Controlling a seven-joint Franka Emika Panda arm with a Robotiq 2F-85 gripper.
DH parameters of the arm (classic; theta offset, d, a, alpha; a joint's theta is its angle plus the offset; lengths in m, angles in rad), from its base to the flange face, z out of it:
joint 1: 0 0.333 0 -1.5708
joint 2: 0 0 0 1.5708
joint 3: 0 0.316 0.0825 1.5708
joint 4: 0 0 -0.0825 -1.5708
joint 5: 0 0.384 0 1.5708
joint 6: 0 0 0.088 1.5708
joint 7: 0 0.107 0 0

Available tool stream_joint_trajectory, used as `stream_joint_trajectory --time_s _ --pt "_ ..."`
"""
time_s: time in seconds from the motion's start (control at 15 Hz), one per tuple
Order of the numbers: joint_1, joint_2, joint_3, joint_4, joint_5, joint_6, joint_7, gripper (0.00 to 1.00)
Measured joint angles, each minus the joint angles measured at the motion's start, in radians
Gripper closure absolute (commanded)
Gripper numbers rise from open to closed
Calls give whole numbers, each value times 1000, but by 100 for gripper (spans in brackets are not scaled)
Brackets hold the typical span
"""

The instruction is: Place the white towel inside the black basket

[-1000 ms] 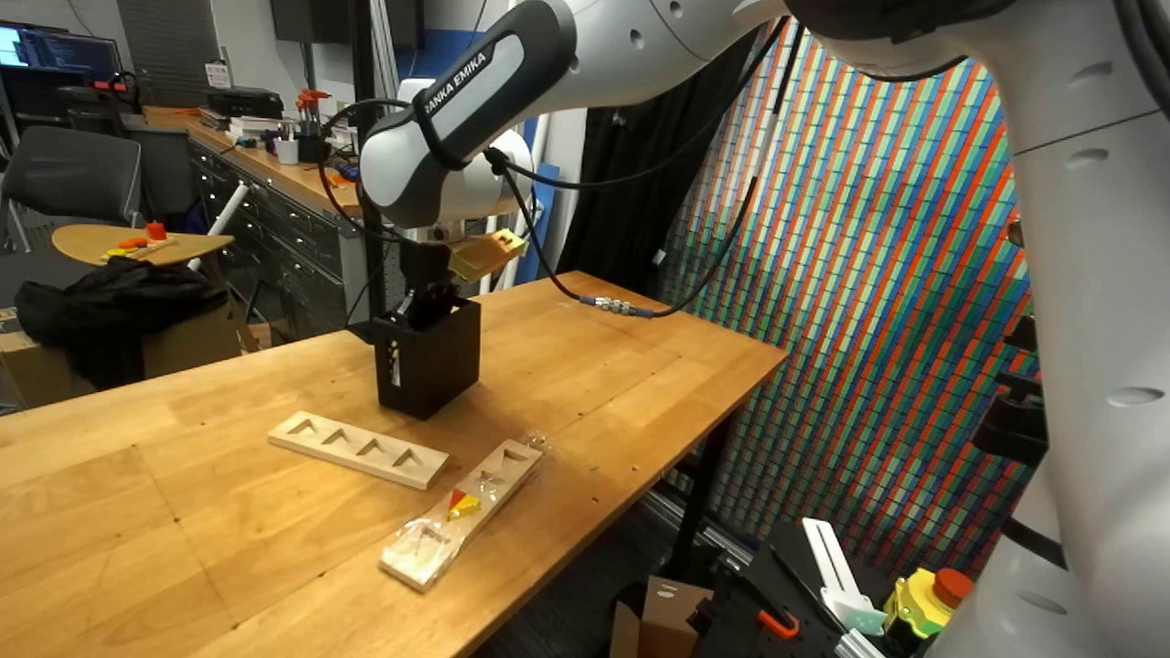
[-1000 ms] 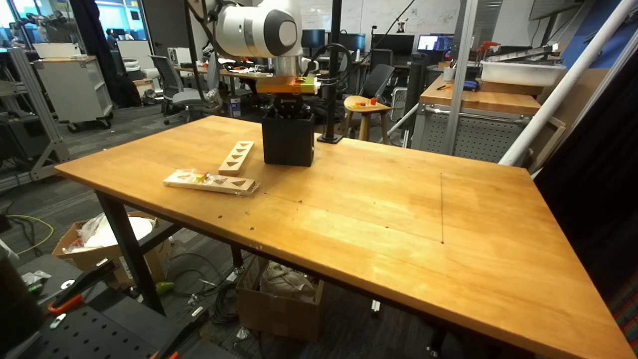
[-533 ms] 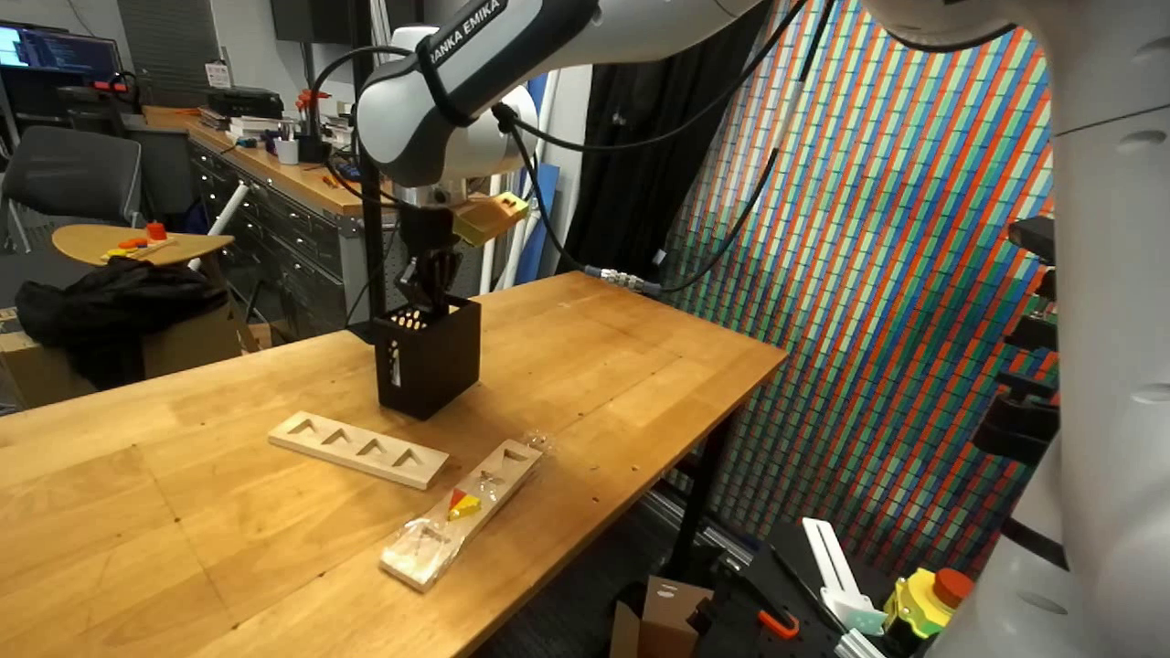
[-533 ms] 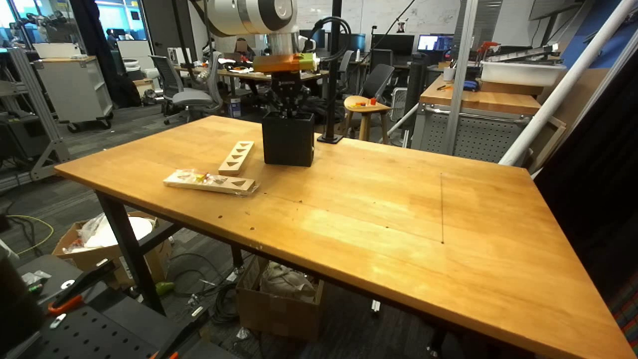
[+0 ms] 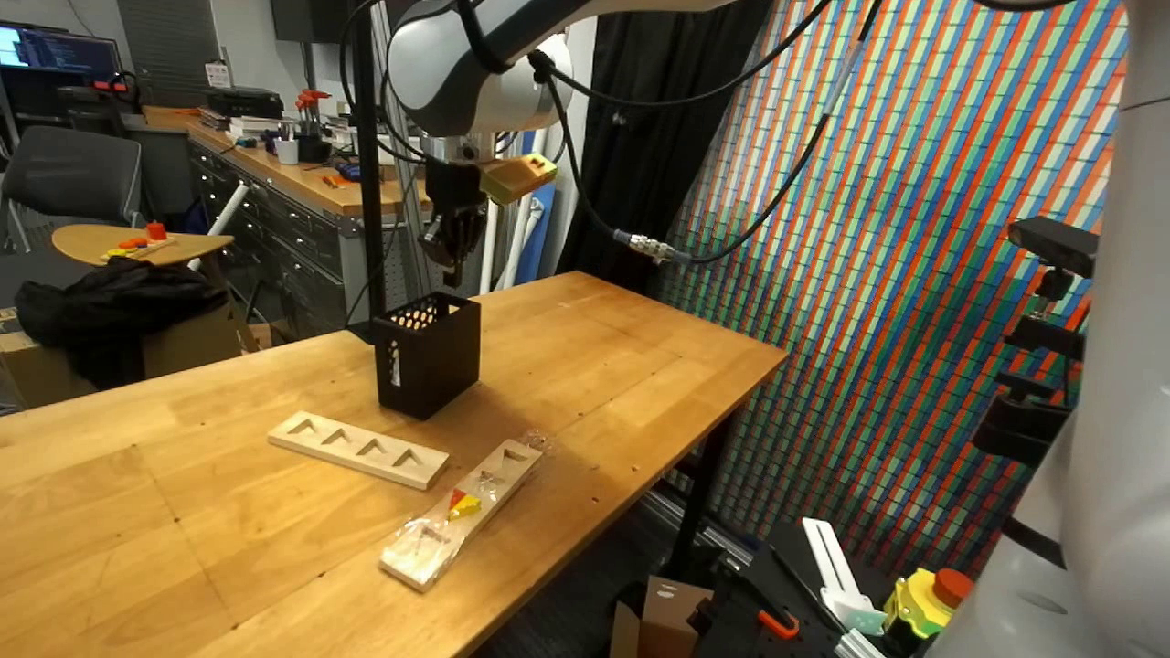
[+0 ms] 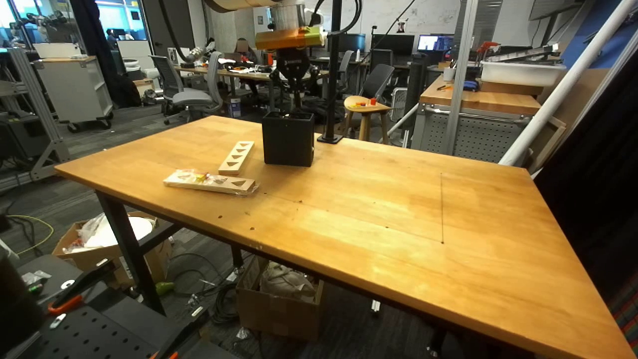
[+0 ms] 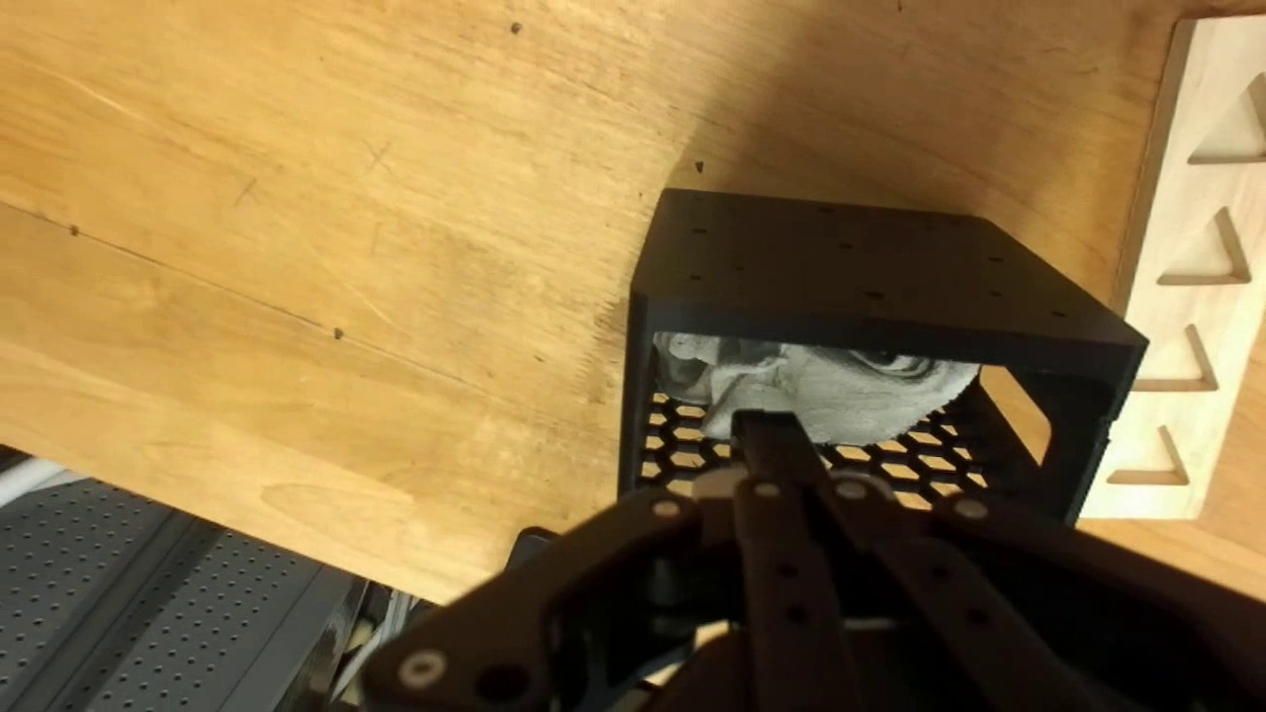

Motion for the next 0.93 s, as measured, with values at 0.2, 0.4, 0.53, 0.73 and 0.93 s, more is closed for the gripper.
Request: stream_joint_trajectory --time_s 0.2,0.4,0.53,0.73,0.93 --pt "-9 -18 0 -8 42 2 -1 82" --pt "-12 -26 0 -13 61 2 -1 71" --pt "-12 -27 0 -15 61 2 -1 71" --pt "-12 -27 0 -16 61 2 -1 71" --pt "-12 -28 0 -17 61 2 -1 71"
